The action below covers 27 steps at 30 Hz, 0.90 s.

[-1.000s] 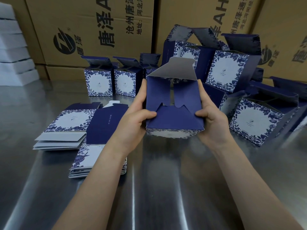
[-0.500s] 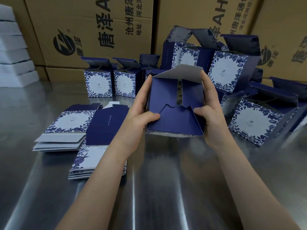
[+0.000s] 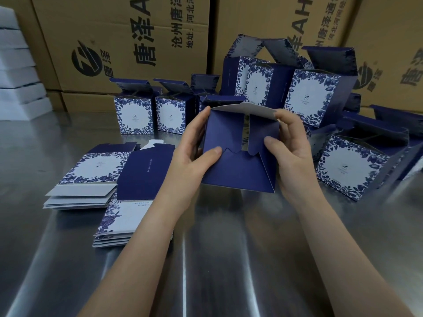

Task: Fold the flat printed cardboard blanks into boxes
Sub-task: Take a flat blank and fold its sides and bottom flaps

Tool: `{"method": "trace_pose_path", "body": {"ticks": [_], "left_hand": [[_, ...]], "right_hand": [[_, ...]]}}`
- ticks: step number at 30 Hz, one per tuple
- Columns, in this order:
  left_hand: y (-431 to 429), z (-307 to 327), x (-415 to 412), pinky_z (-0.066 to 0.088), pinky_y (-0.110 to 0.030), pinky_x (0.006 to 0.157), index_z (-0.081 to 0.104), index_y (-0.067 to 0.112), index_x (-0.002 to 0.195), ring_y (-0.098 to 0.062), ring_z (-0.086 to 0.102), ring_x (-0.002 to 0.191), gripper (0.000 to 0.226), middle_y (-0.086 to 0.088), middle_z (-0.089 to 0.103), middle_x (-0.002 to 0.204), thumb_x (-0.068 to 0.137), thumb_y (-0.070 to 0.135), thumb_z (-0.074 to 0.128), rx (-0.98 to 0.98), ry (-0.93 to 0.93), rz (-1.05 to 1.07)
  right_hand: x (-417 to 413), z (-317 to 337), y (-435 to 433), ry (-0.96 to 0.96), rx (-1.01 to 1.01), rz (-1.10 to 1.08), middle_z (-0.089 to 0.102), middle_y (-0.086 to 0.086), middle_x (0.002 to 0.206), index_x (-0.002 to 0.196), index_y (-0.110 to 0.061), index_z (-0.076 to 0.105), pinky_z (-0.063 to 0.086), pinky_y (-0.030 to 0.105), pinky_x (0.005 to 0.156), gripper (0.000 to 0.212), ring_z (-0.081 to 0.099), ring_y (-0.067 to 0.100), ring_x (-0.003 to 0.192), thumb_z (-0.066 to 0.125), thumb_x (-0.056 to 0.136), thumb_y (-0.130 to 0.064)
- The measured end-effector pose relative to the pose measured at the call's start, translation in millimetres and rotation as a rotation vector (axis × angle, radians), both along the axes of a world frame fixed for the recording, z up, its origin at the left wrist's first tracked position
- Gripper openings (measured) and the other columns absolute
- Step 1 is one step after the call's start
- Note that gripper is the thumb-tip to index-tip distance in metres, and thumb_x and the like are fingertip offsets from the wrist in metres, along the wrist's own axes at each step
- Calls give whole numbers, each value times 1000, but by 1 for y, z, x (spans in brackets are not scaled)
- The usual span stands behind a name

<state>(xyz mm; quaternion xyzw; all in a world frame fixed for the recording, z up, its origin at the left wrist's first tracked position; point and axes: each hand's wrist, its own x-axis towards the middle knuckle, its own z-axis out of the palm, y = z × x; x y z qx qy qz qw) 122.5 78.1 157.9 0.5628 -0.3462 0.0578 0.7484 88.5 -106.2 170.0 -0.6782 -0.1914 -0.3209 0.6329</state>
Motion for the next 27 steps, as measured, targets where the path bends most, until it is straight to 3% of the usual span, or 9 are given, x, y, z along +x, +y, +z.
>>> {"method": "trace_pose_path", "body": {"ticks": [3, 10, 12, 15, 19, 22, 24, 27], "left_hand": [[-2, 0, -2, 44, -23, 105, 36, 21, 149, -5, 47, 133, 66, 10, 49, 147, 88, 4, 54, -5, -7, 17], [-5, 1, -5, 43, -25, 108, 39, 27, 147, -3, 46, 134, 66, 14, 50, 145, 88, 0, 53, -2, -20, 22], [-5, 0, -6, 43, -26, 108, 38, 28, 147, -4, 46, 135, 67, 12, 49, 146, 88, -1, 53, 1, -17, 33], [-4, -1, -5, 43, -27, 107, 38, 32, 146, -5, 44, 136, 68, 12, 47, 148, 88, 1, 53, -5, -14, 48], [-4, -1, -5, 46, -22, 101, 40, 36, 145, -5, 46, 134, 68, 14, 47, 147, 89, -1, 52, -1, -26, 37], [-4, -1, -5, 39, -33, 112, 49, 39, 140, -7, 38, 141, 64, 10, 42, 152, 87, 1, 52, 29, -34, 48], [-3, -1, -6, 35, -36, 116, 55, 39, 134, -6, 33, 144, 59, 5, 38, 156, 86, 6, 53, 51, -29, 75], [-2, 1, -7, 41, -27, 108, 60, 38, 129, -5, 39, 139, 49, 6, 40, 154, 86, 14, 55, 53, -2, 95]], "right_hand": [[1, 0, 1, 8, 10, -42, 56, 6, 129, 110, -48, 60, 35, 54, 111, 48, 51, 20, 119, 52, 87, -7], [2, 0, -1, 10, 33, -42, 60, 7, 127, 109, -40, 62, 33, 58, 112, 52, 52, 25, 122, 50, 83, 4], [2, -1, -2, -1, 12, -44, 61, 2, 127, 107, -38, 64, 36, 53, 111, 51, 52, 23, 126, 50, 83, 5], [2, -1, 0, 1, 20, -46, 61, -5, 129, 96, -37, 68, 40, 35, 107, 40, 52, 12, 128, 51, 86, -2], [3, 0, -1, 13, 17, -30, 58, -3, 131, 94, -33, 72, 33, 37, 112, 26, 48, 13, 132, 48, 88, -25], [0, 0, 1, 16, -55, -57, 55, -4, 132, 101, -31, 65, 32, 35, 113, 20, 44, 14, 134, 55, 86, -38], [-4, 0, 3, 43, -137, -78, 50, -6, 137, 107, -32, 59, 33, 24, 108, 26, 43, 8, 135, 64, 82, -37], [-8, 0, 4, 66, -209, -82, 46, -6, 137, 114, -26, 53, 34, 17, 105, 41, 40, 4, 136, 74, 79, -24]]}}
